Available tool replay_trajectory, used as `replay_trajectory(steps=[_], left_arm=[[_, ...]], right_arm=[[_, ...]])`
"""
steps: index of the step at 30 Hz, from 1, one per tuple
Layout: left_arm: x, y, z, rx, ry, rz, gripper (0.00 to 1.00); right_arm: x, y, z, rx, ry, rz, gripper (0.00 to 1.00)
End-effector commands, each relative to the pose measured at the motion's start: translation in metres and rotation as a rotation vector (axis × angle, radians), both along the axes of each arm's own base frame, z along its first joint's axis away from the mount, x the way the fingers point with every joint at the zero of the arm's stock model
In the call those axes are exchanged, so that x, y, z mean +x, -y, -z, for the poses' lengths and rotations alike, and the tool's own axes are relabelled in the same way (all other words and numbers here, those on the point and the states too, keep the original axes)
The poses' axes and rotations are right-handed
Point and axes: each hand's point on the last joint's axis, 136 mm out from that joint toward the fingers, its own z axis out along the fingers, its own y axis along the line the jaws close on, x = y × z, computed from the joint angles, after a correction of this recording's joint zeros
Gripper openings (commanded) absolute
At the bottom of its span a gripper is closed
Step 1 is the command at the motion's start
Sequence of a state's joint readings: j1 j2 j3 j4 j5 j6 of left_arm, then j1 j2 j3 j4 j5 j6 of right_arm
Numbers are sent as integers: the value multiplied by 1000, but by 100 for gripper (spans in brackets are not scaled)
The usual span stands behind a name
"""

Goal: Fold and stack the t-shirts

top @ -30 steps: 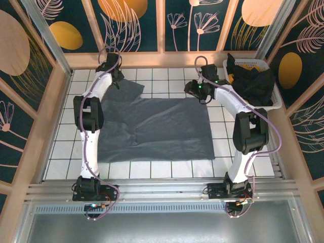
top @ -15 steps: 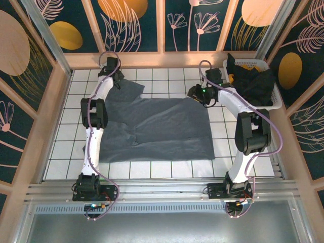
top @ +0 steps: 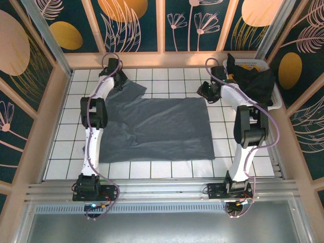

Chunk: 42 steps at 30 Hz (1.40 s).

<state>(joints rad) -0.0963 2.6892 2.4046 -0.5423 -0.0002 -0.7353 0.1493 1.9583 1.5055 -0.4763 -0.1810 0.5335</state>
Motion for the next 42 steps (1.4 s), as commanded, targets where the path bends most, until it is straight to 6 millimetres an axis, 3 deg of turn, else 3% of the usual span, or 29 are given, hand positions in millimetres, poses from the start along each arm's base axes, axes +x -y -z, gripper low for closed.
replay_trajectory(steps=[1,6,13,20,27,29,32,36,42], left_arm=[[-26,-5,-13,28,-79,24,0],[-21,-16,-54,42,-2,23,0],[-19,-22,-73,57,29,44,0],[-19,-21,-71,54,26,64,0],[-19,-18,-65,42,20,84,0],[-19,-16,-65,34,20,93,0],[-20,-14,-72,27,29,96,0],[-25,-13,-95,15,52,97,0],[-60,-12,-133,15,77,121,0]], right_arm=[[6,25,23,-130,-58,80,35],[25,28,40,-186,-43,57,35],[44,26,52,-235,-38,-21,34],[41,20,75,-204,-92,-36,31],[43,21,83,-208,-119,-21,26],[45,20,82,-202,-114,-24,17],[48,18,76,-196,-97,-28,0],[55,12,49,-206,-17,-55,0],[48,4,5,-199,93,-89,0]])
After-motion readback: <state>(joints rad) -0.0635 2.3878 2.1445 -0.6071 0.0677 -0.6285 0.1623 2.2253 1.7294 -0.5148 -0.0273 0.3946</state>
